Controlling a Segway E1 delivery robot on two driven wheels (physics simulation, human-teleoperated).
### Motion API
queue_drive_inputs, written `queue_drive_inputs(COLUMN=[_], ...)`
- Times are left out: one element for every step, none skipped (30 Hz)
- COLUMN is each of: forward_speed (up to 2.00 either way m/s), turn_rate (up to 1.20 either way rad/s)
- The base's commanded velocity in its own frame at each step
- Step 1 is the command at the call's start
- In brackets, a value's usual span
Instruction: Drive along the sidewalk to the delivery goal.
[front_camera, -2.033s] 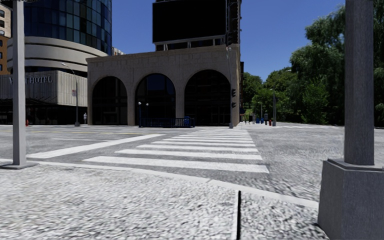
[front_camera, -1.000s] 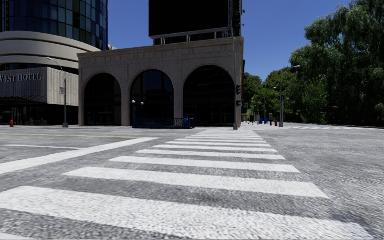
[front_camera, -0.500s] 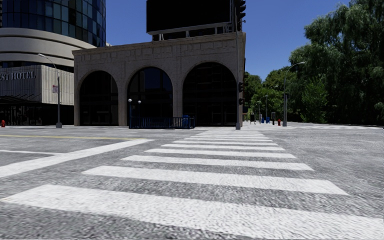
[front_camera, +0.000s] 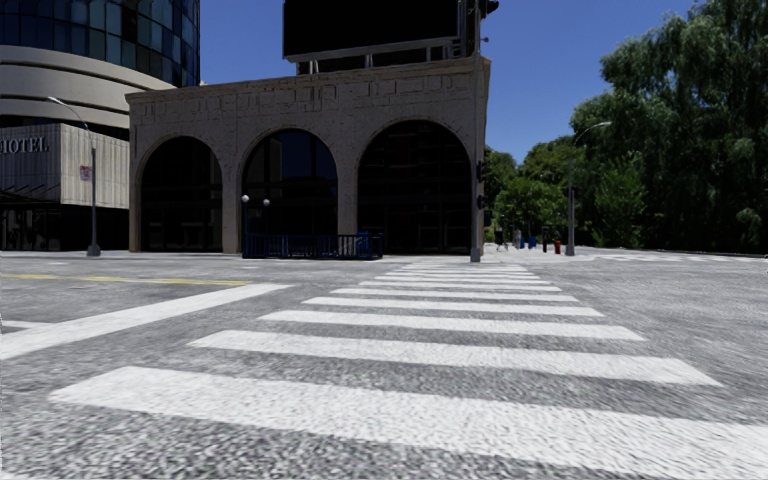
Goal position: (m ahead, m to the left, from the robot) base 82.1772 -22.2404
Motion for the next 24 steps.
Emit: queue_drive_inputs(forward_speed=[1.83,1.83,1.83,1.83,1.83,1.83,1.83,1.83,1.83,1.83,1.83,1.83,1.83,1.83,1.83,1.83,1.83,1.83,1.83,1.84,1.84,1.84,1.84,1.84], turn_rate=[-0.3,-0.3,-0.3,-0.3,-0.3,-0.3,-0.3,-0.3,-0.3,-0.3,-0.3,-0.3,-0.3,-0.3,-0.3,-0.24,-0.24,0.0,0.0,0.0,0.0,0.0,0.0,0.0])
